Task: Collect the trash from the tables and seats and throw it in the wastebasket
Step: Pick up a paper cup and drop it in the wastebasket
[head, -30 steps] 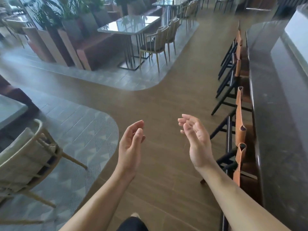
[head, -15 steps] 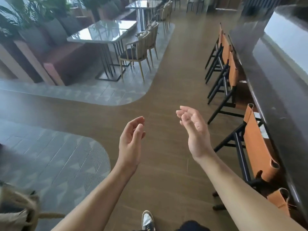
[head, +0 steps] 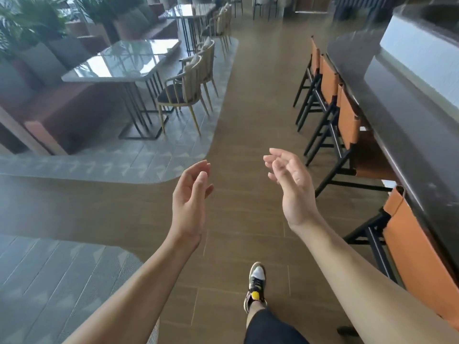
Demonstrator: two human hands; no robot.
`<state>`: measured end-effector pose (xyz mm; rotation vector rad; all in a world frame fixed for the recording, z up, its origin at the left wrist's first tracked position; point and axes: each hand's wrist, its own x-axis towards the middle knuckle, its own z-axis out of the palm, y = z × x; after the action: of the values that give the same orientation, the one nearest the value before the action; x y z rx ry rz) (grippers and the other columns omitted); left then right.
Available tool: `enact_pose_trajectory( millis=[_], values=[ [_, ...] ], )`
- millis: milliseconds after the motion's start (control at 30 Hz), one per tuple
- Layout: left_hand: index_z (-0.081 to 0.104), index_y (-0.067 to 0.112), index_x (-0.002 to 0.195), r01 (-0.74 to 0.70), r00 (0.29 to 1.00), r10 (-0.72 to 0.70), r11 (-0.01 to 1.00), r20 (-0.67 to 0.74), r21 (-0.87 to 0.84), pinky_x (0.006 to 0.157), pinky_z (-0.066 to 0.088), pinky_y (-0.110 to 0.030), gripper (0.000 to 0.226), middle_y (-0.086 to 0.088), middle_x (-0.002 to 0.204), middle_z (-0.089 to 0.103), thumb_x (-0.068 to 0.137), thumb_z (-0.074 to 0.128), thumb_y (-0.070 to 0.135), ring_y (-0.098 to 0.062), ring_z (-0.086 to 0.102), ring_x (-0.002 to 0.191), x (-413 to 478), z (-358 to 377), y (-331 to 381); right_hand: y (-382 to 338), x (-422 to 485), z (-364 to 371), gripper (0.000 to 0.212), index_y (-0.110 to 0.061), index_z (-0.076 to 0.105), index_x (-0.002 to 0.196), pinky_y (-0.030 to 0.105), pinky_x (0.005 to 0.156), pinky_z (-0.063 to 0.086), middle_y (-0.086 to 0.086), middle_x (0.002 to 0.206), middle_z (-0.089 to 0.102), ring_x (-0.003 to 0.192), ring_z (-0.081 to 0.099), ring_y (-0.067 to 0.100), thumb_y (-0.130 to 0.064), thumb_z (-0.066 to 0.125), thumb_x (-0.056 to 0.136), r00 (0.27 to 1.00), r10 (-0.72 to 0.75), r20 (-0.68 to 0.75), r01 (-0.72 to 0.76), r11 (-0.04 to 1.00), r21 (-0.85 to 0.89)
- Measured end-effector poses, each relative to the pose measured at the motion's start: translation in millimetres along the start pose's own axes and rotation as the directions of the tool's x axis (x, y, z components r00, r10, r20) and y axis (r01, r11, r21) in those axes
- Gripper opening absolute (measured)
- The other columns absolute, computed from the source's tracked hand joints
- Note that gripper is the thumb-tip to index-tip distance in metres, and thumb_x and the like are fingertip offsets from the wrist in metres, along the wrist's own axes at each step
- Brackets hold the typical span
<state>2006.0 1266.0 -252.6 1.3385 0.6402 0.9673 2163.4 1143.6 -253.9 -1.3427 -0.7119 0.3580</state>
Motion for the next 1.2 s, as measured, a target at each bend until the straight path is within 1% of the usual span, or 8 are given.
enact_pose_trajectory(
  millis=[267,367,467,633,767,933,1067,1200],
  values=[
    [0.069,0.029,0.123,-0.071,0.997,0.072,0.997,-0.016,0.041,0.108,0.054,-0.045,0.029,0.002,0.131,0.072,0.1,0.052,0.034,-0.012,0.065,0.128,207.1,50.0,-23.9,44.6,213.9,6.4,0.05,-0.028,0.066,0.131,0.032,0.105,0.051,-0.009,0.124,0.073,0.126,0.064,0.01,-0.059,0.056,0.093,1.0,-0.018,-0.003,0.018,1.0,-0.005],
    [0.067,0.029,0.126,-0.113,0.994,0.113,0.991,-0.004,0.072,0.111,0.052,-0.045,0.03,0.006,0.133,0.071,0.101,0.051,0.034,-0.008,0.062,0.131,280.5,71.8,-33.0,55.5,292.2,6.1,0.042,-0.034,0.067,0.127,0.035,0.107,0.051,-0.012,0.123,0.073,0.127,0.063,0.011,-0.059,0.056,0.095,0.999,-0.035,0.002,0.035,0.999,-0.024],
    [0.067,0.029,0.127,-0.125,0.992,0.126,0.989,-0.004,0.08,0.111,0.053,-0.042,0.035,0.009,0.133,0.07,0.098,0.052,0.042,-0.005,0.062,0.13,344.0,89.2,-42.5,69.1,353.7,8.8,0.035,-0.039,0.069,0.122,0.036,0.108,0.051,-0.011,0.124,0.073,0.128,0.063,0.013,-0.057,0.057,0.096,1.0,-0.018,0.014,0.018,1.0,-0.02],
    [0.066,0.021,0.133,-0.148,0.989,0.15,0.982,-0.012,0.114,0.117,0.046,-0.051,0.044,0.009,0.135,0.07,0.099,0.052,0.044,-0.006,0.06,0.133,447.6,110.1,-69.0,100.5,450.3,17.1,0.044,-0.026,0.071,0.124,0.034,0.105,0.053,-0.005,0.124,0.073,0.123,0.065,0.015,-0.055,0.057,0.094,1.0,0.0,-0.004,0.0,1.0,-0.027],
    [0.066,0.021,0.133,-0.163,0.986,0.164,0.978,-0.001,0.13,0.117,0.046,-0.052,0.043,0.01,0.134,0.071,0.1,0.051,0.043,-0.006,0.06,0.133,540.0,122.1,-93.5,130.6,534.5,36.9,0.041,-0.024,0.072,0.121,0.037,0.105,0.054,-0.003,0.124,0.073,0.122,0.065,0.017,-0.052,0.059,0.094,1.0,0.02,0.003,-0.02,0.999,-0.028],
    [0.066,0.02,0.134,-0.154,0.988,0.153,0.984,0.019,0.093,0.117,0.047,-0.051,0.045,0.009,0.135,0.07,0.099,0.05,0.044,-0.005,0.06,0.133,670.5,127.0,-117.5,169.4,649.3,76.8,0.035,-0.018,0.07,0.124,0.042,0.106,0.053,-0.004,0.121,0.072,0.123,0.063,0.022,-0.04,0.057,0.099,0.999,0.022,-0.033,-0.023,0.999,-0.04],
    [0.065,0.028,0.133,-0.136,0.989,0.132,0.99,0.067,0.049,0.118,0.046,-0.05,0.038,0.007,0.136,0.069,0.1,0.05,0.041,-0.004,0.06,0.133,771.0,131.4,-121.6,186.1,737.2,104.5,0.037,-0.019,0.07,0.126,0.035,0.105,0.054,-0.009,0.12,0.073,0.123,0.064,0.012,-0.041,0.058,0.098,0.998,0.031,-0.055,-0.033,0.998,-0.049],
    [0.064,0.027,0.133,-0.137,0.988,0.133,0.99,0.083,0.043,0.115,0.048,-0.048,0.043,0.007,0.136,0.069,0.097,0.051,0.046,-0.008,0.061,0.133,853.9,142.3,-120.6,198.3,811.1,121.6,0.037,-0.022,0.07,0.126,0.035,0.108,0.053,-0.01,0.121,0.073,0.123,0.064,0.007,-0.042,0.059,0.097,0.997,0.041,-0.061,-0.044,0.997,-0.055]
  ],
)
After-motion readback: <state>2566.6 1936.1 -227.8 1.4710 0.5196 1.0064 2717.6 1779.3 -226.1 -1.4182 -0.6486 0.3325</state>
